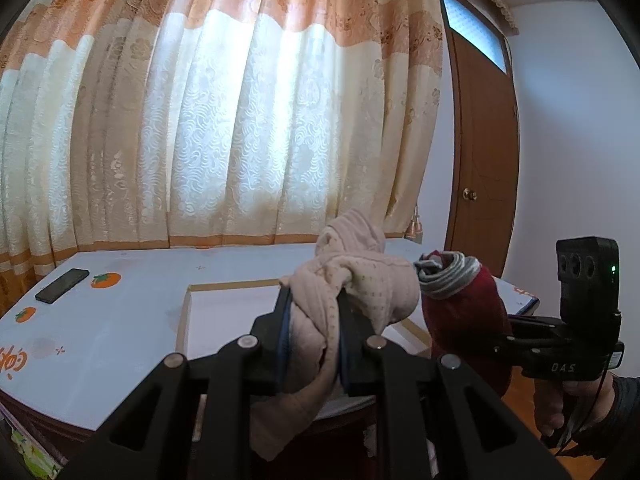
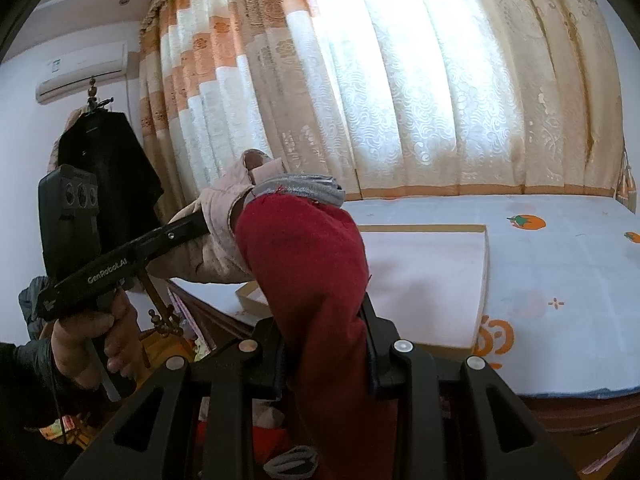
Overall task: Take underwear out of drawer
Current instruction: 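Carry the beige garment with the left gripper while the right gripper carries the red garment over the tray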
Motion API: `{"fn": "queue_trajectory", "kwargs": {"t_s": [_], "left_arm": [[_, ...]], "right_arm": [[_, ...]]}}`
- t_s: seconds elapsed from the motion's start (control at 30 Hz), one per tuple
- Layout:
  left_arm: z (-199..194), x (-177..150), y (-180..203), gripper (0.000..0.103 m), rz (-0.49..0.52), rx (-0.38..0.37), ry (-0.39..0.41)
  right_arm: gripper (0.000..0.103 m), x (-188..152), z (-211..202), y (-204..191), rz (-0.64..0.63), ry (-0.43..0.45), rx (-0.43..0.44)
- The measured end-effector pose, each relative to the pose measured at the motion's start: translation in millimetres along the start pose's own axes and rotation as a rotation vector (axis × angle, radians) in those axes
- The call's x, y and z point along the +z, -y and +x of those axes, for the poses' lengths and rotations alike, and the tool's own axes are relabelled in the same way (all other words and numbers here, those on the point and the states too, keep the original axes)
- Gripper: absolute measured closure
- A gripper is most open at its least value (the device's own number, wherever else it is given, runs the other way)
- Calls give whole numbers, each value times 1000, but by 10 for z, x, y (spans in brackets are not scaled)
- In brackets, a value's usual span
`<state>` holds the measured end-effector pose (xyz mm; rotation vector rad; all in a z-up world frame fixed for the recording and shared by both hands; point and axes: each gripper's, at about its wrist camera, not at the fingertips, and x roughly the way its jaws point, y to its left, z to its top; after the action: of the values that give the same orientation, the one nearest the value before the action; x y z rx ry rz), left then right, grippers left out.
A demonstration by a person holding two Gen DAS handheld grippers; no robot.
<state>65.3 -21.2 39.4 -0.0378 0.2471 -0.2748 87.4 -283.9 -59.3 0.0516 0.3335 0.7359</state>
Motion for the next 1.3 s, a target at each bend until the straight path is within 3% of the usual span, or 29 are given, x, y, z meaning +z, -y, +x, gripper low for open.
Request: {"fn": "queue_trajectory", "kwargs": {"t_s": [0.77,1.3], "left_arm": [[854,313,-77,86,-59,5,-125],[1524,395,-323,86,-163,66,-228]], "right_arm": [[71,577,529,454,98,-84,-67],[71,844,1149,823,194,-188,-96]]}}
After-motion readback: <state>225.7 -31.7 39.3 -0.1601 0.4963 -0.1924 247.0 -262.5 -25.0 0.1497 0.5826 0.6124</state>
